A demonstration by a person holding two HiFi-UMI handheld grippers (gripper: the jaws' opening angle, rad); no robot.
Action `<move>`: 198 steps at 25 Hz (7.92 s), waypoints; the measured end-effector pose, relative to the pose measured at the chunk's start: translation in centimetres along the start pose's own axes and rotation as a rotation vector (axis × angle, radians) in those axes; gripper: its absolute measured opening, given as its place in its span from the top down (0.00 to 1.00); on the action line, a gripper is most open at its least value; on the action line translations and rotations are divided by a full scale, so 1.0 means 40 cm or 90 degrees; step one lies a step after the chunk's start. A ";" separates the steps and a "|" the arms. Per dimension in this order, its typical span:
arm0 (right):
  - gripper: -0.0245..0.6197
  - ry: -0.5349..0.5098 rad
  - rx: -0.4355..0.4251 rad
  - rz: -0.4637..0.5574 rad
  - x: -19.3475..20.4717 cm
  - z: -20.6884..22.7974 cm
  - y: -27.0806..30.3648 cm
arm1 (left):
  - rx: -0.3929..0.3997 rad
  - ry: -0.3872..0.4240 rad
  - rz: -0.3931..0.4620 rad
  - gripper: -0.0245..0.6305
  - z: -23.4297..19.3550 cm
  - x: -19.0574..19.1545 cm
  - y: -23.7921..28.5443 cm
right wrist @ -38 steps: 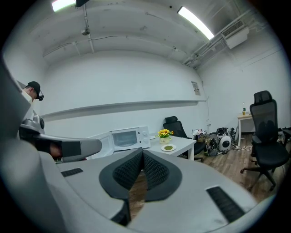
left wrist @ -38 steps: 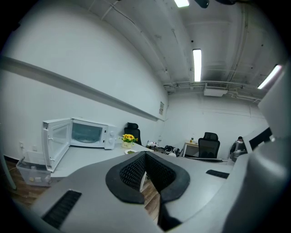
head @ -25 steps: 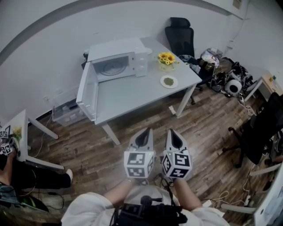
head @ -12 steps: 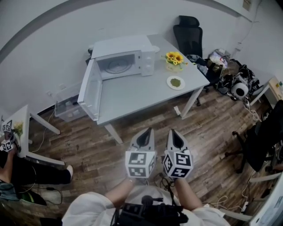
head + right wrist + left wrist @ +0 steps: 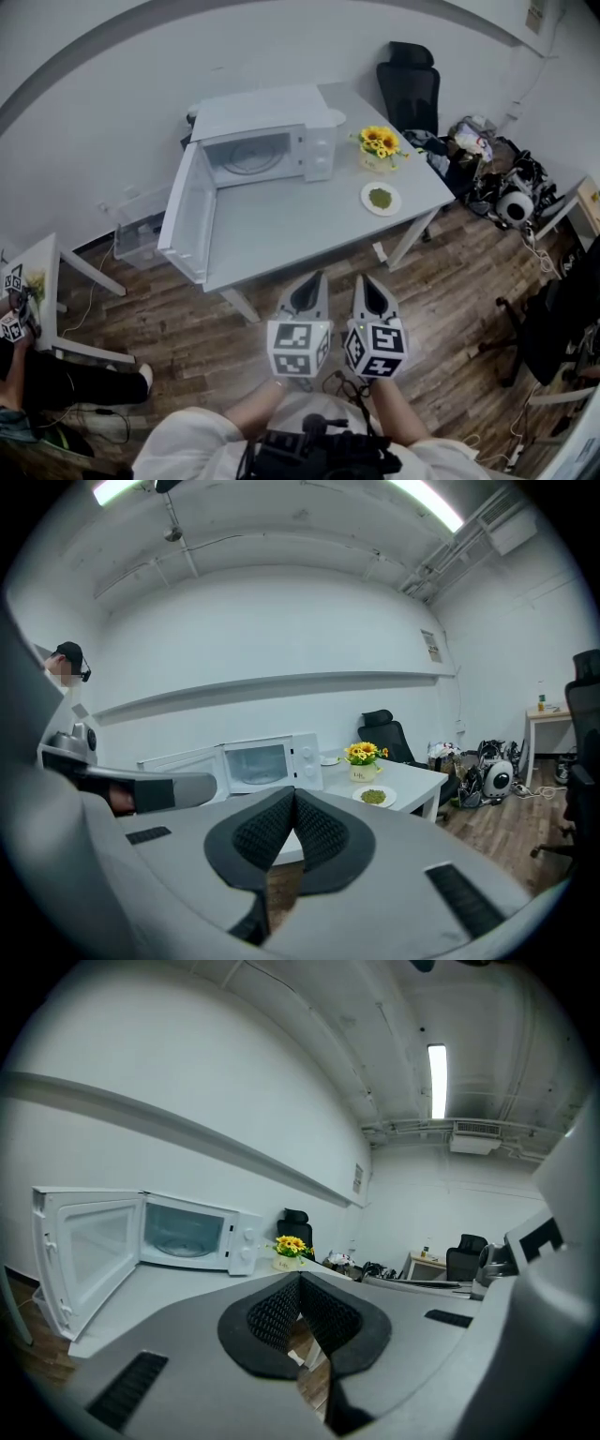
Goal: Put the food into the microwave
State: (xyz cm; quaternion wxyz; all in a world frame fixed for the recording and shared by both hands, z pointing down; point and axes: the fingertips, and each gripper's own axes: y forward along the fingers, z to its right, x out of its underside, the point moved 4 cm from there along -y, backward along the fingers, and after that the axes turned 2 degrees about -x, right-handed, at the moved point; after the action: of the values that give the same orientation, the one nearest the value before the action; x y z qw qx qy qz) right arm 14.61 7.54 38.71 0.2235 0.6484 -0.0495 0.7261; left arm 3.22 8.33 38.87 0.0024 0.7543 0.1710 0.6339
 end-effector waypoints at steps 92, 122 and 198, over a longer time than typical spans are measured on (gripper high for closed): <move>0.74 0.100 0.126 -0.132 0.074 0.773 0.823 | 0.042 -0.089 -0.193 0.78 -0.044 0.151 1.134; 0.78 0.101 0.117 -0.278 0.196 0.850 0.922 | -0.043 -0.104 -0.380 0.78 -0.072 0.270 1.239; 0.83 -0.057 -0.196 -0.232 0.062 -0.136 1.025 | -0.322 -0.291 -0.165 0.79 -0.763 0.044 0.541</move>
State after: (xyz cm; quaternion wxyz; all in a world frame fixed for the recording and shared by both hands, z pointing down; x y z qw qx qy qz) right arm -6.47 -26.56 49.21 0.4446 0.6363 -0.0516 0.6283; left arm -20.25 -18.08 51.31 0.3074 0.8241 0.0976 0.4657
